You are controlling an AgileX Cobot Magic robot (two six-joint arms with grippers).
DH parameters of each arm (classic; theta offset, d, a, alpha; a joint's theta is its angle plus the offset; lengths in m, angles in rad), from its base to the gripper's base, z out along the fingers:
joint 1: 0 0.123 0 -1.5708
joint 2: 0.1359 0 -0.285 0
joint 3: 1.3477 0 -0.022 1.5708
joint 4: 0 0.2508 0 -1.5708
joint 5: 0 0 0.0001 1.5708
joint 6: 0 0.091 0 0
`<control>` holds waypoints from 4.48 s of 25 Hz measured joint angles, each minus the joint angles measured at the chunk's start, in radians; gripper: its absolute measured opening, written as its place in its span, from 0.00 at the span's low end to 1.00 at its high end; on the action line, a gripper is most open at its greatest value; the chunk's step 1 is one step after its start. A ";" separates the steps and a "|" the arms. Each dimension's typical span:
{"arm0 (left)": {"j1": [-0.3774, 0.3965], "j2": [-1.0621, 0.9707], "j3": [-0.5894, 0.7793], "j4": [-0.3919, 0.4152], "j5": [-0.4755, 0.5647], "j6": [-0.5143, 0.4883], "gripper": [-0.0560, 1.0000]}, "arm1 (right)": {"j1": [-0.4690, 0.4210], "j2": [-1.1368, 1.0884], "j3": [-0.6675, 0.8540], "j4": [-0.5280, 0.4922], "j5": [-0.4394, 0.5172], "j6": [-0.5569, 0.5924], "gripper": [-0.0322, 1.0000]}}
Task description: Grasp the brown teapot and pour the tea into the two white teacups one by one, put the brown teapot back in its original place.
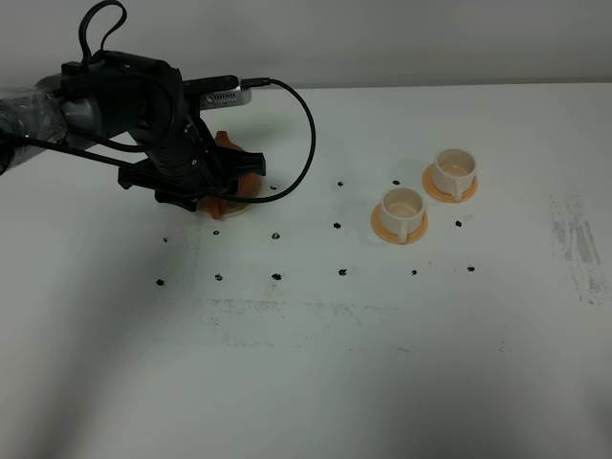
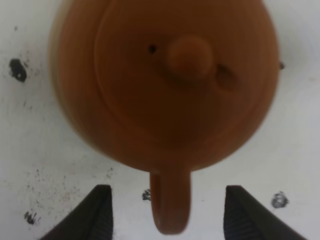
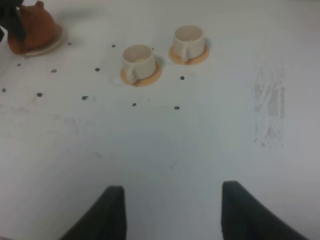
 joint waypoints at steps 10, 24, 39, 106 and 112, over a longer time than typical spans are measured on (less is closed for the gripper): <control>0.000 0.004 -0.027 0.000 -0.009 0.005 0.54 | 0.000 0.000 0.000 0.000 0.000 0.000 0.47; 0.000 0.004 -0.048 0.000 0.025 0.008 0.54 | 0.000 0.000 0.000 0.000 0.000 0.000 0.47; 0.000 0.014 -0.049 0.000 0.036 0.026 0.41 | 0.000 0.000 0.000 0.000 0.000 0.000 0.47; -0.140 -0.046 -0.286 -0.051 0.061 0.748 0.17 | 0.000 0.000 0.000 -0.002 -0.001 0.000 0.47; -0.140 0.049 -0.445 -0.050 0.156 0.803 0.17 | 0.000 0.000 0.000 -0.003 -0.001 0.001 0.47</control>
